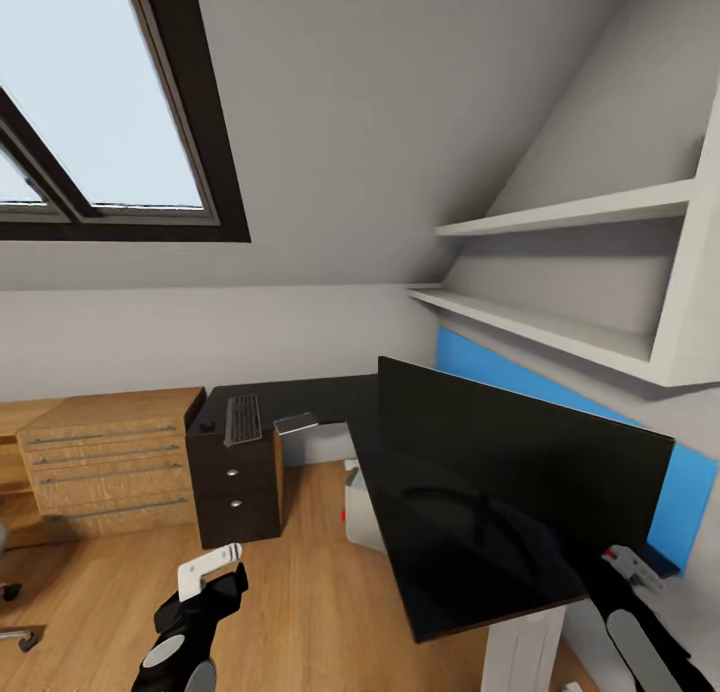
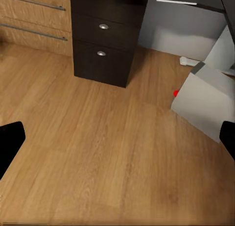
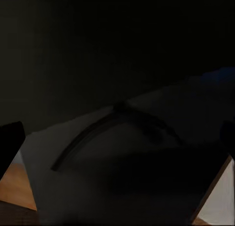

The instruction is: In the bedroom, organize the workspace by keeping the computer under the desk, ensuring the monitor is on the desk, placing the keyboard on the desk next to the monitor, placing the mouse on the desk next to the keyboard, moving the folder from the swivel chair onto the desk next to the mouse, stacking the notebook on top of the folder with the pen on top of the notebook, and positioning the swivel chair next to the desk.

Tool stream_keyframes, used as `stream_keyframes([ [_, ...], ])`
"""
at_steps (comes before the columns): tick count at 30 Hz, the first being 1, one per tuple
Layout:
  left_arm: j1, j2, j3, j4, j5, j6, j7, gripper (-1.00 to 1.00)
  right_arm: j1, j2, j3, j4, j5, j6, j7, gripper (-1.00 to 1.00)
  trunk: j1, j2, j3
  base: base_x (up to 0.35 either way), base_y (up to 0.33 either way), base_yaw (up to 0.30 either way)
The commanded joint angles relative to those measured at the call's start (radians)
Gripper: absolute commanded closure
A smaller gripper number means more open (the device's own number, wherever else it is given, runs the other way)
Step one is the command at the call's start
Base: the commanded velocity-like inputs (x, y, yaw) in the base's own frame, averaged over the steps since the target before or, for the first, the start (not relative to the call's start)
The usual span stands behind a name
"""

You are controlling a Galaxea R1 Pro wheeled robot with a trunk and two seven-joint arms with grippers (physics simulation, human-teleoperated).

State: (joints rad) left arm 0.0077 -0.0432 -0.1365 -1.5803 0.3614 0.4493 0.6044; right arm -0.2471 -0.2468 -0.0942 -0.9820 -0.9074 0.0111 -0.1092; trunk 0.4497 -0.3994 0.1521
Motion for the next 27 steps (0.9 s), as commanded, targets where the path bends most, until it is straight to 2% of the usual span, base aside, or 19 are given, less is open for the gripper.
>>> stream_keyframes([
  [1, 0.0, 0.0, 0.008, -0.002, 0.009, 0.001, 0.007, -1.0, 0.0, -0.004, -0.005, 0.007, -0.02, 0.006, 0.008, -1.0, 0.0, -0.001, 0.0, -0.041, -0.33, 0.0],
  [2, 0.0, -0.001, 0.032, -0.003, 0.009, 0.0, 0.006, -1.0, 0.0, -0.011, -0.026, 0.022, -0.041, 0.016, 0.031, -1.0, 0.0, -0.001, 0.0, -0.021, -0.338, 0.0],
  [7, 0.0, -0.002, 0.055, -0.008, 0.01, -0.003, 0.005, -1.0, -0.001, -0.017, -0.074, 0.036, -0.059, 0.029, 0.075, -1.0, 0.0, -0.001, 0.0, -0.003, -0.343, 0.0],
  [9, 0.0, -0.002, 0.062, -0.015, 0.01, -0.004, 0.005, -1.0, -0.001, -0.022, -0.094, 0.038, -0.064, 0.056, 0.085, -1.0, 0.0, -0.001, 0.0, 0.045, -0.318, 0.0],
  [10, 0.0, -0.002, 0.08, -0.023, 0.01, -0.003, 0.005, -1.0, -0.001, -0.039, -0.206, 0.039, -0.105, 0.141, 0.088, -1.0, 0.0, -0.001, 0.0, 0.015, -0.114, 0.0],
  [12, 0.0, -0.002, 0.083, -0.024, 0.01, -0.003, 0.005, -1.0, -0.001, -0.041, -0.246, 0.039, -0.125, 0.174, 0.088, -1.0, 0.0, -0.001, 0.0, 0.011, -0.082, 0.0],
  [14, 0.0, -0.003, 0.087, -0.025, 0.01, -0.003, 0.005, -1.0, -0.002, -0.046, -0.337, 0.039, -0.172, 0.238, 0.085, -1.0, 0.0, -0.001, 0.0, 0.005, -0.035, 0.0],
  [17, 0.0, -0.004, 0.088, -0.026, 0.01, -0.003, 0.006, -1.0, -0.012, -0.047, -0.415, 0.039, -0.215, 0.265, 0.082, -1.0, 0.0, -0.001, 0.0, 0.001, -0.011, 0.0],
  [19, 0.0, -0.004, 0.089, -0.026, 0.01, -0.003, 0.006, -1.0, -0.022, -0.047, -0.442, 0.041, -0.255, 0.27, 0.081, -1.0, 0.0, -0.001, 0.0, 0.0, -0.003, 0.0],
  [23, 0.0, -0.005, 0.089, -0.026, 0.011, -0.003, 0.006, -1.0, -0.033, -0.043, -0.455, 0.049, -0.314, 0.267, 0.08, -1.0, 0.0, -0.001, 0.0, 0.0, -0.059, 0.0],
  [27, 0.0, -0.006, 0.088, -0.025, 0.011, -0.002, 0.006, -1.0, -0.036, -0.024, -0.446, 0.058, -0.324, 0.225, 0.081, -1.0, 0.0, -0.001, 0.0, 0.0, -0.228, 0.0],
])
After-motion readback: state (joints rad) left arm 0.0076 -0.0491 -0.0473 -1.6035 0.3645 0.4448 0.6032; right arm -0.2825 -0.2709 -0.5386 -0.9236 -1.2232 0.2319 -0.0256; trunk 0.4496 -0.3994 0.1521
